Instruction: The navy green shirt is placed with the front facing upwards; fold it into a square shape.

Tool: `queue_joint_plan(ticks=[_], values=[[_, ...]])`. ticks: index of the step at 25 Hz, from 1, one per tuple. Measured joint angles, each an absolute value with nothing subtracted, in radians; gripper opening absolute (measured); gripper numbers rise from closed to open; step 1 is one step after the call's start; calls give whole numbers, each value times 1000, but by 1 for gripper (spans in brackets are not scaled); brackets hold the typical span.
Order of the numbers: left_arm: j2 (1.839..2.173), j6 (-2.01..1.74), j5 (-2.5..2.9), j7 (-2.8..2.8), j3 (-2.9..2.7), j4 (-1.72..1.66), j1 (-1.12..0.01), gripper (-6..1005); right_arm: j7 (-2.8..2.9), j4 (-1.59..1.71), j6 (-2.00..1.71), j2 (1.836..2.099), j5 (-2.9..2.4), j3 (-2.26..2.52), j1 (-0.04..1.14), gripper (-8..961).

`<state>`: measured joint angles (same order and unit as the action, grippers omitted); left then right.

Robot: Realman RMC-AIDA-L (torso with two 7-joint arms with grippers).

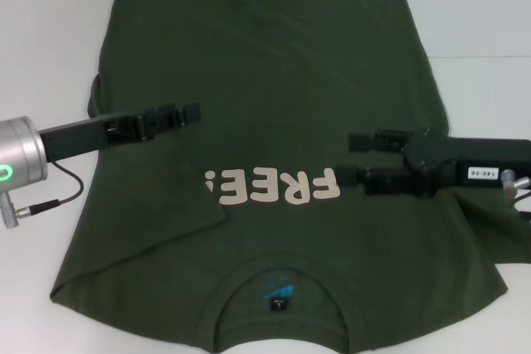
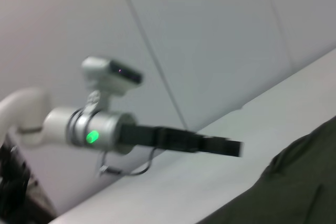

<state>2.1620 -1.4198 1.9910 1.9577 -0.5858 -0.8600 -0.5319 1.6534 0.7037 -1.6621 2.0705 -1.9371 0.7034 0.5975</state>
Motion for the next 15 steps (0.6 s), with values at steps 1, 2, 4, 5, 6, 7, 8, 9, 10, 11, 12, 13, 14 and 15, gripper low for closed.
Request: queue_joint_plan(ticks=[1,2,4,5,6,7,8,9,10,11,12,13,14,15], values=[[2163,-1440,1962,1922,-587,-855,-523,468,1674,704,-1659,2070,-1937,691,597,889],[2163,-1463,1941,1889,-587,-850,-518,507,1698,705,-1655,2069,-1937,679,596,889],[2165,-1518,1906,1806,-591,-833,-509,550,1765,708,-1647,2064,-1938,664,595,889],[2165,-1538,1902,1776,-592,-826,-508,571,1795,710,-1644,2059,-1939,662,594,889],[2164,-1556,1901,1744,-596,-819,-508,592,1832,711,-1643,2054,-1940,662,592,889],[2164,-1562,1903,1729,-601,-816,-508,614,1869,711,-1642,2048,-1941,661,591,888],[2163,-1569,1905,1707,-613,-810,-507,635,1901,712,-1638,2043,-1941,661,591,888],[2163,-1572,1905,1692,-622,-806,-507,657,1937,713,-1635,2036,-1942,661,590,888],[2163,-1573,1906,1670,-636,-800,-505,678,1974,713,-1630,2029,-1943,660,589,888],[2163,-1573,1907,1645,-648,-795,-504,699,2009,713,-1626,2022,-1944,660,588,888],[2163,-1574,1909,1625,-658,-791,-504,721,2041,713,-1624,2016,-1945,659,587,888],[2164,-1574,1912,1602,-670,-787,-503,742,2072,714,-1622,2010,-1945,659,586,887],[2164,-1573,1915,1583,-680,-785,-503,797,2110,714,-1622,2001,-1945,659,585,887],[2164,-1572,1916,1563,-691,-783,-503,853,2142,714,-1621,1992,-1946,660,583,887]])
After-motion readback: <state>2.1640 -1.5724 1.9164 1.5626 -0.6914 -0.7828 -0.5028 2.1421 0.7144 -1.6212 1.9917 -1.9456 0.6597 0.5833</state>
